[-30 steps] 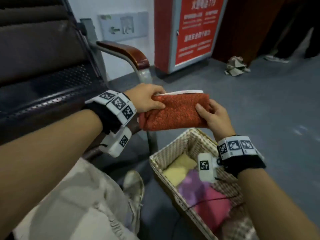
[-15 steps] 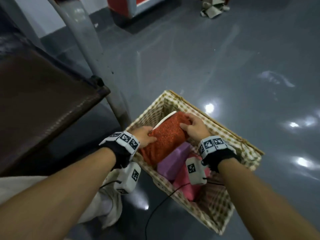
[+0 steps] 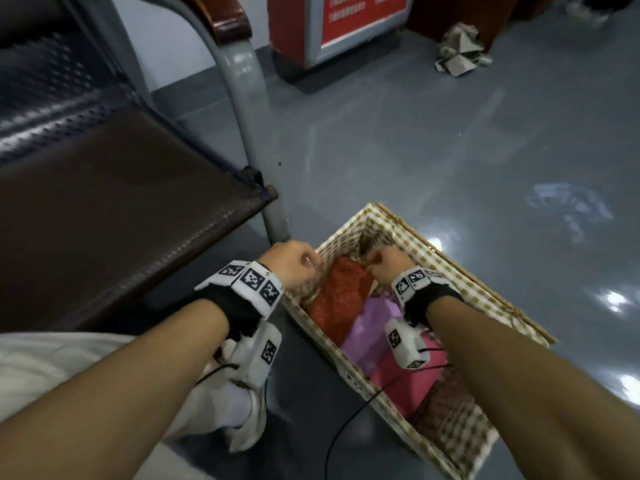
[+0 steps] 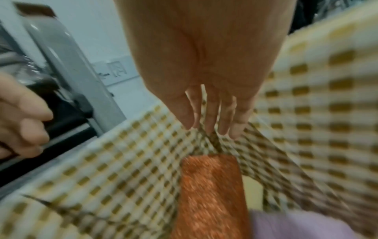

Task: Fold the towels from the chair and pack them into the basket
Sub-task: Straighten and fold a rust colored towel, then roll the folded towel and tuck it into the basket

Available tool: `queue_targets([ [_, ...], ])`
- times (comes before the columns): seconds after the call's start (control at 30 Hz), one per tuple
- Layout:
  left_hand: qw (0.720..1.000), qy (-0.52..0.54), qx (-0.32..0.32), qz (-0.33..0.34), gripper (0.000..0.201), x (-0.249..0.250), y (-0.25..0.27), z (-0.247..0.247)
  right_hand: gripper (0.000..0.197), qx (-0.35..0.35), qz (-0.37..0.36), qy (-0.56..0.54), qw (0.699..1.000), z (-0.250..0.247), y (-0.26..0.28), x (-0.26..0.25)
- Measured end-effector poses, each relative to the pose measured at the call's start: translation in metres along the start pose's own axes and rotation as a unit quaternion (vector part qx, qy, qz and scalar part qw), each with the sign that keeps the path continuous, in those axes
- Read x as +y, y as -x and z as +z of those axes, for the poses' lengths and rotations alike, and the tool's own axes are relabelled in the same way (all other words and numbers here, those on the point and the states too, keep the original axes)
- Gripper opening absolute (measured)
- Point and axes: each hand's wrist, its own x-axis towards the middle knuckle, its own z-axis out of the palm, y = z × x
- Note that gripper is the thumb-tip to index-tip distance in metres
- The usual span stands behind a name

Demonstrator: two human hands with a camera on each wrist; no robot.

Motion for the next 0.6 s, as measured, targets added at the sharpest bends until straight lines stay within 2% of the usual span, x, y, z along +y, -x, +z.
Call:
queue_targets([
  [0.13,0.996,0.033,0.081,0.015,0.012,-0.003,0.041,-0.056,0.023,0.008,-0.11,0.01,0.994,-0.039,0.029,-0.063],
  [0.27,0.981,0.058,0.183,0.025,0.009,-0.012,0.096,-0.13,0.02,0.009,-0.229,0.02,0.973,-0.072,0.061,-0.16],
  [0.47,0.94,0.088,0.328,0.001,0.011,-0.06,0.197,-0.232,0.018,0.022,-0.405,0.091,0.91,-0.093,0.122,-0.322],
  [0.6,0.914,0.102,0.39,-0.051,0.011,-0.125,0.263,-0.259,0.019,0.016,-0.485,0.135,0.864,-0.072,0.156,-0.416],
])
